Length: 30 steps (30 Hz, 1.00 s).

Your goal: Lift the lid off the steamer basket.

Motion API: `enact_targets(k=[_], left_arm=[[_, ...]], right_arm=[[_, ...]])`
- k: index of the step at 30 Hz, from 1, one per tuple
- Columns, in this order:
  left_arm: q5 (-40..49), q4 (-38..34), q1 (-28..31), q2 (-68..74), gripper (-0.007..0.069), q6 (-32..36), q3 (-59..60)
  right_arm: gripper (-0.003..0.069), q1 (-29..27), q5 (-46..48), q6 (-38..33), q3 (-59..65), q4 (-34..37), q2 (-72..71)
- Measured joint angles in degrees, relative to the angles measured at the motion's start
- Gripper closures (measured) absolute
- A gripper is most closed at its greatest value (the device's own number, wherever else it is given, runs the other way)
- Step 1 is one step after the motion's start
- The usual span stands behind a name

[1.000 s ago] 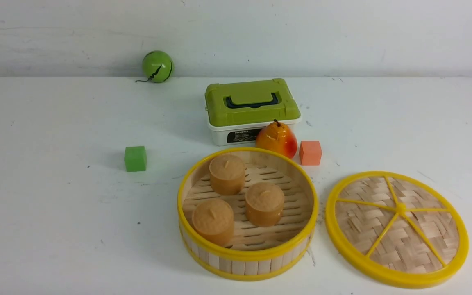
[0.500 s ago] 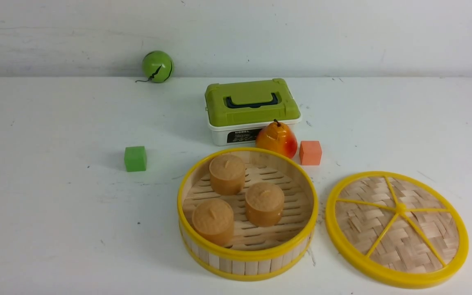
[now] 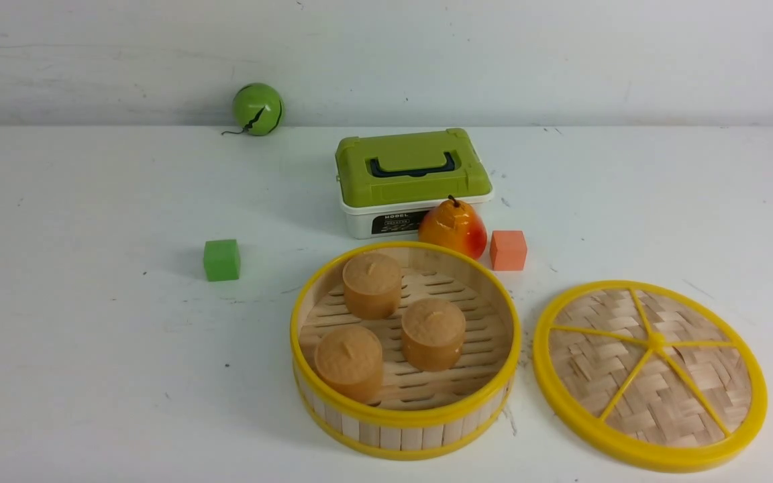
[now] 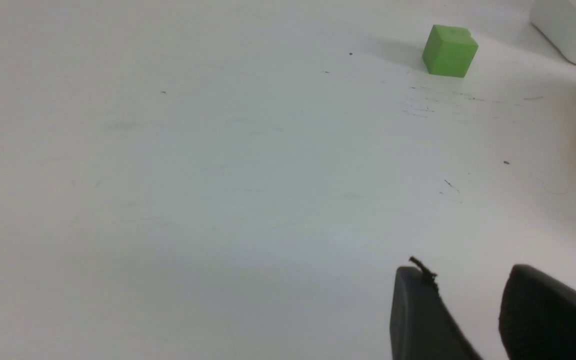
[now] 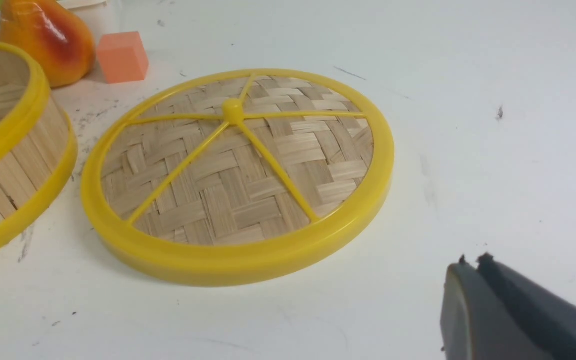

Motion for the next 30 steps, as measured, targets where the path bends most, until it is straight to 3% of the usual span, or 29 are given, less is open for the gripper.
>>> enact_targets(k=[30], left_arm=[[0.00,0.00,0.00,0.00,0.0385,0.00,0.00]], right_arm=[[0.0601,0.00,0.00,0.36,0.00,0.00,0.00]])
